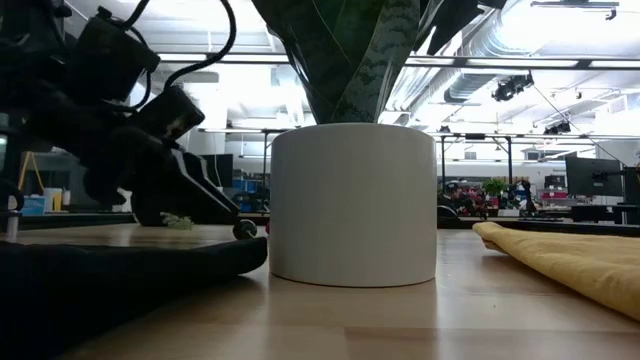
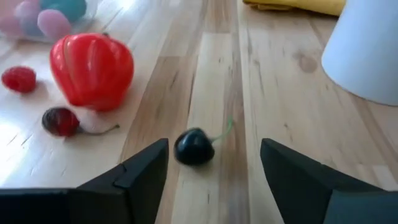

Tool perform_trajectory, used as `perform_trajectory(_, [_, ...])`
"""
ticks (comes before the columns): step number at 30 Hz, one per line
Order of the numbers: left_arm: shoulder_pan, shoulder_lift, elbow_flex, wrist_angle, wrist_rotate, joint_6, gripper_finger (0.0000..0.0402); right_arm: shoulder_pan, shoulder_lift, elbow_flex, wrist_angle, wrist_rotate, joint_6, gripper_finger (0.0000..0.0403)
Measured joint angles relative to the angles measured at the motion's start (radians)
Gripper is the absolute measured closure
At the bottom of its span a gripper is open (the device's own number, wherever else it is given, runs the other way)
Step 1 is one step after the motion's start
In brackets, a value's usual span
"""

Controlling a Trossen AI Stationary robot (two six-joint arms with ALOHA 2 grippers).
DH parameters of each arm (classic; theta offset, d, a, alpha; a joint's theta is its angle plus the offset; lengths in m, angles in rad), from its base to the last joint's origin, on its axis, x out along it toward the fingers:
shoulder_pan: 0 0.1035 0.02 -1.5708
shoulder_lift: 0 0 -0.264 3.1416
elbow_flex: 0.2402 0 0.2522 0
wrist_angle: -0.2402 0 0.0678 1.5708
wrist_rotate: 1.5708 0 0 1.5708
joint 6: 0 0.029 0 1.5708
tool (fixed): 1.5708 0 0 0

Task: Pick and placing Produce into tupperware
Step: Put the black cherry into the transparent container

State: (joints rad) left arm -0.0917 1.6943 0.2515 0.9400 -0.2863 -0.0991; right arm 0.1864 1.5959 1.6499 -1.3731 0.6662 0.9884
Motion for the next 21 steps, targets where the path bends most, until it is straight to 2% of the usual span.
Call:
perform_trajectory(9, [0.001,0.057,0.027,-0.023,-0.020,0.017,0.0196,0.000,0.000,0.000,-0.005,0.000,-0.001,0.0243])
perform_trajectory(21, [0.001,0.123,0.073,0.008,-0.040,0.013,0.0184,0.000,0.000,0.000,-0.011,0.000,0.006,0.0243])
